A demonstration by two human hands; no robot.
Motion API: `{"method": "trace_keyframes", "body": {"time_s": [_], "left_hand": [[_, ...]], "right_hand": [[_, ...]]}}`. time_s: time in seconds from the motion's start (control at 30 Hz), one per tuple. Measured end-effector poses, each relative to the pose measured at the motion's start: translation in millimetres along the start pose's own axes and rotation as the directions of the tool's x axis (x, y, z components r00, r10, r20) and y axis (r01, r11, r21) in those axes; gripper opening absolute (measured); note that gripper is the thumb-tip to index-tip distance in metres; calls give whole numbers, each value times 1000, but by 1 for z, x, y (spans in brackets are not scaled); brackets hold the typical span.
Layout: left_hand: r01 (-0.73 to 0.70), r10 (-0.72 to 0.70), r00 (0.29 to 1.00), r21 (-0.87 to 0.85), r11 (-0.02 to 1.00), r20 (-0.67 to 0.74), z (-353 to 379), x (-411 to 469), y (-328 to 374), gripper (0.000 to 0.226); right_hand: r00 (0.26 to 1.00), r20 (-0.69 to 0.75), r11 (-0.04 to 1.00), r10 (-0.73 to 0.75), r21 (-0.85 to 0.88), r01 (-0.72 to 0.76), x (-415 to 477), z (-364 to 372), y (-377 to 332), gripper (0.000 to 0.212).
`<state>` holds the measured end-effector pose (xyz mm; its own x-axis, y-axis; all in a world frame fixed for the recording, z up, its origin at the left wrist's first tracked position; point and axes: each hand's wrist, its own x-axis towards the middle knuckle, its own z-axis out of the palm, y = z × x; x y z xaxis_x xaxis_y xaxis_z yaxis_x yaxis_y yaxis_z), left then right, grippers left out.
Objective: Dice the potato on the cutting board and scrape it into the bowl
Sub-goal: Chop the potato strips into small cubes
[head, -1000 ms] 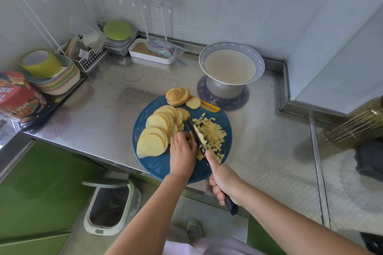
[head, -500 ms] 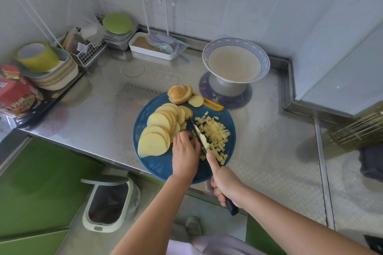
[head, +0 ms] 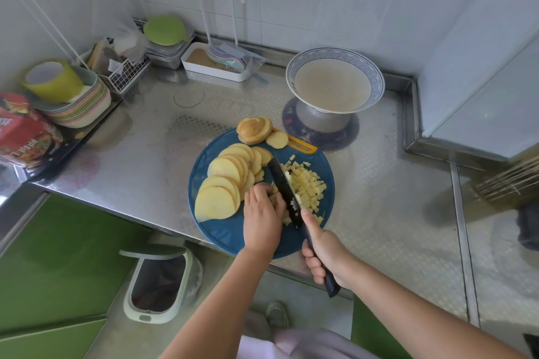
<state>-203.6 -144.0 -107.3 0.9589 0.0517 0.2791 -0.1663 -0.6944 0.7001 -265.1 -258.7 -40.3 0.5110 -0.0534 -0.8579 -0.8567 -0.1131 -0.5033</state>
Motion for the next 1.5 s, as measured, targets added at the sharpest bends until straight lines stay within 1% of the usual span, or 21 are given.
{"method": "trace_keyframes", "body": {"time_s": [0.13, 0.27, 0.57, 0.67, 0.87, 1.17, 1.33, 1.5], "left_hand": [[31, -31, 999, 3, 1000, 39, -2, 1, 1, 16], [69, -67, 994, -20, 997, 90, -6, 1, 3, 14], [78, -68, 990, -85, 993, 120, -11, 4, 4, 17], [111, -95, 987, -129, 985, 126, -14, 4, 3, 18], [149, -136, 985, -122, 981, 107, -13, 4, 3, 23], [154, -141, 986, -166, 974, 87, -13, 3, 3, 13], [117, -108, 992, -130, 985, 69, -12, 3, 2, 10], [121, -115, 991, -102, 987, 66, -10, 4, 1, 9]], "right_hand": [[999, 41, 999, -22, 30, 21, -1, -6, -1, 70], [998, 49, 998, -36, 48, 34, -3, -5, 0, 71], [994, 34, 992, -103, 76, 100, -17, -5, -3, 72], [993, 50, 993, -107, 65, 103, -23, -3, -4, 72], [992, 44, 993, -117, 26, 116, -28, 9, -4, 72], [993, 3, 993, -118, -25, 118, -28, 14, 2, 73], [995, -30, 995, -92, -52, 90, -31, 17, 3, 70], [997, -54, 995, -48, -94, 43, -30, 21, 0, 72]]}}
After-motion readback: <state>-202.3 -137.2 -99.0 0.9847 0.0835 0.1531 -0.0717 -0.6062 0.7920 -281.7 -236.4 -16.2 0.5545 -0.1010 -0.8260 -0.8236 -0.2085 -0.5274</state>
